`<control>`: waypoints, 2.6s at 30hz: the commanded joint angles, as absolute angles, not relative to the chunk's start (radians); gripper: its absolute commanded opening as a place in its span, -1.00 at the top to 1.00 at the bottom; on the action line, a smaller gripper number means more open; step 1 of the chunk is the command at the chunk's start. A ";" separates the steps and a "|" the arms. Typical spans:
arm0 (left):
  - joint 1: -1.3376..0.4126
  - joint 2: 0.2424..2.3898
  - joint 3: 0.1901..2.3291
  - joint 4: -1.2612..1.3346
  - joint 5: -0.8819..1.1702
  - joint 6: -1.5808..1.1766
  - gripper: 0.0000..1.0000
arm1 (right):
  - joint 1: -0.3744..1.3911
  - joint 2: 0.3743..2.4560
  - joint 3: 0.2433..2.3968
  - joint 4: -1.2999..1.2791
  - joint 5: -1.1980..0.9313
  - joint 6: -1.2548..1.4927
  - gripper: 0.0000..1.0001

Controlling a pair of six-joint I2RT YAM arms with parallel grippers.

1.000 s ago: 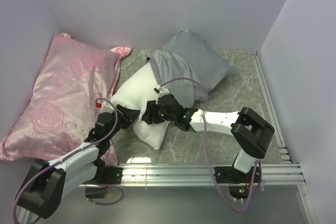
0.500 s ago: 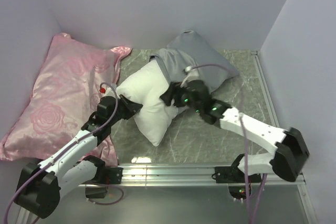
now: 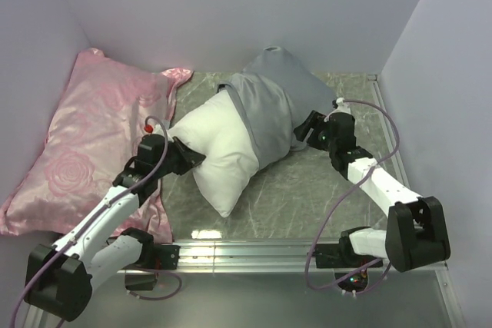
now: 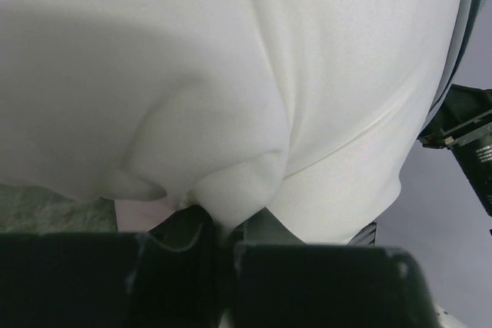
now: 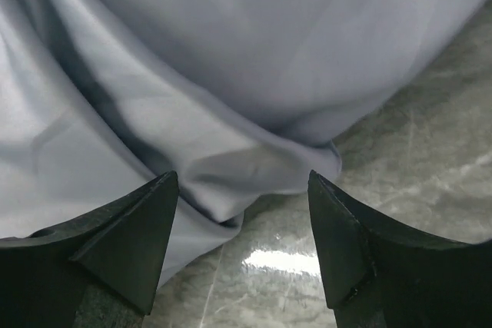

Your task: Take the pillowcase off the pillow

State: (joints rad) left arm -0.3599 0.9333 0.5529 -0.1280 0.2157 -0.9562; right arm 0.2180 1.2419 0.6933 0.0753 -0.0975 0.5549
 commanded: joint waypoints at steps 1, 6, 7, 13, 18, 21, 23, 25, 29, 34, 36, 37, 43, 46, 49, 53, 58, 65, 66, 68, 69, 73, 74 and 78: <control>-0.319 0.939 0.637 -0.146 0.321 -0.914 0.99 | 0.215 1.250 0.674 0.213 -0.132 0.508 -0.50; -0.267 0.979 0.701 -0.150 0.359 -0.900 1.00 | 0.201 1.308 0.605 0.357 -0.195 0.531 -0.47; -0.261 0.985 0.712 -0.152 0.364 -0.900 0.99 | 0.202 1.328 0.598 0.382 -0.202 0.537 -0.44; -0.183 1.023 0.831 -0.207 0.388 -0.864 0.99 | 0.195 1.336 0.617 0.404 -0.193 0.591 0.68; -0.023 1.028 0.940 -0.230 0.455 -0.834 0.99 | 0.123 1.286 0.730 0.187 -0.077 0.635 1.00; 0.069 1.037 0.966 -0.218 0.515 -0.842 0.99 | 0.046 1.273 0.790 0.085 -0.043 0.649 1.00; 0.141 1.042 0.986 -0.221 0.557 -0.838 0.99 | 0.005 1.267 0.814 0.016 -0.011 0.649 1.00; 0.213 1.039 0.996 -0.221 0.574 -0.833 0.99 | -0.052 1.261 0.824 -0.014 -0.008 0.663 1.00; 0.268 1.032 1.028 -0.232 0.595 -0.844 0.99 | -0.214 1.266 0.844 -0.035 -0.067 0.716 1.00; 0.293 1.019 1.037 -0.209 0.591 -0.877 0.99 | -0.316 1.243 0.873 -0.061 -0.089 0.729 1.00; 0.293 1.025 1.045 -0.201 0.589 -0.881 0.99 | -0.322 1.235 0.894 -0.084 -0.065 0.724 1.00; 0.295 1.028 1.051 -0.207 0.584 -0.877 0.99 | -0.330 1.233 0.896 -0.089 -0.060 0.729 1.00; 0.308 1.012 1.106 -0.256 0.520 -0.837 0.99 | -0.413 1.213 0.917 -0.095 -0.150 0.738 1.00; 0.307 1.012 1.069 -0.189 0.580 -0.876 0.99 | -0.385 1.221 0.920 -0.067 -0.250 0.703 1.00; 0.304 1.009 1.036 -0.218 0.577 -0.853 0.99 | -0.255 1.224 0.966 -0.156 -0.256 0.599 0.99; 0.305 0.980 0.991 -0.267 0.546 -0.810 0.99 | -0.130 1.167 0.936 -0.169 -0.189 0.542 0.58; 0.305 0.917 0.908 -0.276 0.551 -0.822 0.99 | -0.132 1.123 0.983 -0.187 -0.209 0.509 -0.21; 0.305 0.856 0.789 -0.275 0.560 -0.818 0.99 | -0.048 1.362 1.193 -0.115 -0.438 0.427 -0.41; 0.305 0.854 0.781 -0.275 0.561 -0.816 0.99 | -0.022 1.432 1.225 -0.115 -0.454 0.411 -0.40; 0.305 0.851 0.764 -0.275 0.574 -0.811 0.99 | 0.068 1.498 1.319 -0.121 -0.420 0.368 -0.42; 0.305 0.851 0.761 -0.275 0.574 -0.810 0.99 | 0.095 1.556 1.348 -0.115 -0.416 0.362 -0.42; 0.305 0.851 0.767 -0.279 0.581 -0.799 0.99 | 0.170 1.704 1.480 -0.098 -0.396 0.334 -0.44; 0.304 0.850 0.769 -0.281 0.583 -0.798 0.99 | 0.184 1.733 1.530 -0.103 -0.400 0.316 -0.43; 0.304 0.850 0.782 -0.296 0.584 -0.782 0.99 | 0.259 1.834 1.621 -0.127 -0.379 0.265 -0.45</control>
